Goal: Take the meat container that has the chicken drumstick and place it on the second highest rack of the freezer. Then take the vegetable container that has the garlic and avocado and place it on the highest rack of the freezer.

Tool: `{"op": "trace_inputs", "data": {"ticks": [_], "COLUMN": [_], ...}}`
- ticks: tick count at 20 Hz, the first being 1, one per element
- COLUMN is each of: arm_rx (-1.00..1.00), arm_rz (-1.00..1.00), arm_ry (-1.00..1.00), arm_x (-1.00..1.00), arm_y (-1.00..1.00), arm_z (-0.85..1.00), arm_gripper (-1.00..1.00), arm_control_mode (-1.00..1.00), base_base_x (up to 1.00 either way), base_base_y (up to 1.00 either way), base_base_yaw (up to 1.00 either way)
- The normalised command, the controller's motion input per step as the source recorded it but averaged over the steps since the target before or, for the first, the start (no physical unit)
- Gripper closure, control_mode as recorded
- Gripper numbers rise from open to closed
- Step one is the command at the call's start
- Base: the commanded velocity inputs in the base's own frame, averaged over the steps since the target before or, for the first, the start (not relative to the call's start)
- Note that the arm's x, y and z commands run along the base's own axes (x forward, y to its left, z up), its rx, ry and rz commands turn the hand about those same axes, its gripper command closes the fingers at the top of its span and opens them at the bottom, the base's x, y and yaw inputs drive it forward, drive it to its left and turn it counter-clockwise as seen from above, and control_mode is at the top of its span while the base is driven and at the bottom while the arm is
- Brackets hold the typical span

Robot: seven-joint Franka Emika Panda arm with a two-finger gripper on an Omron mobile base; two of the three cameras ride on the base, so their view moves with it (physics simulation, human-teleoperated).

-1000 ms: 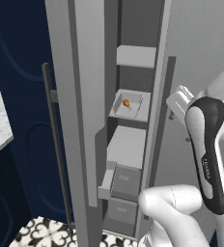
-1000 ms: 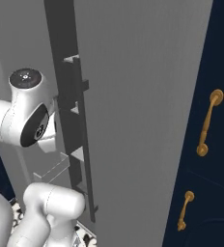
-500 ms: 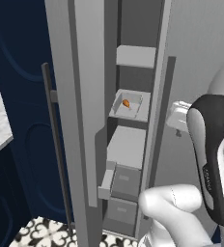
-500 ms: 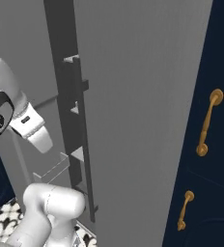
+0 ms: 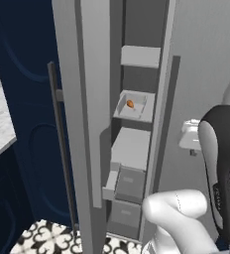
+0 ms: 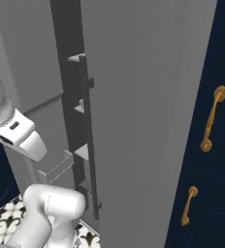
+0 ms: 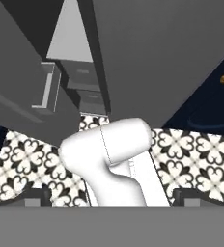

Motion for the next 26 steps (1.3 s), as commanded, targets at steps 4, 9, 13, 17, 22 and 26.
{"op": "trace_inputs", "data": {"ticks": [4, 9, 13, 17, 22, 26], "arm_rx": [0.00, 0.00, 0.00, 0.00, 0.00, 0.00], "arm_rz": [0.00, 0.00, 0.00, 0.00, 0.00, 0.00], "arm_ry": [0.00, 0.00, 0.00, 0.00, 0.00, 0.00], "arm_x": [0.00, 0.00, 0.00, 0.00, 0.00, 0.00], "arm_y": [0.00, 0.00, 0.00, 0.00, 0.00, 0.00], "arm_z": [0.00, 0.00, 0.00, 0.00, 0.00, 0.00], "arm_gripper": [-1.00, -1.00, -1.00, -1.00, -1.00, -1.00], "arm_control_mode": [1.00, 1.00, 1.00, 1.00, 1.00, 1.00], "base_base_x": [-0.94, -0.27, 0.10, 0.59, 0.56, 0.77], "base_base_y": [0.84, 1.00, 1.00, 1.00, 0.77, 0.26], "base_base_yaw": [0.03, 0.04, 0.00, 0.00, -0.04, -0.13]}}
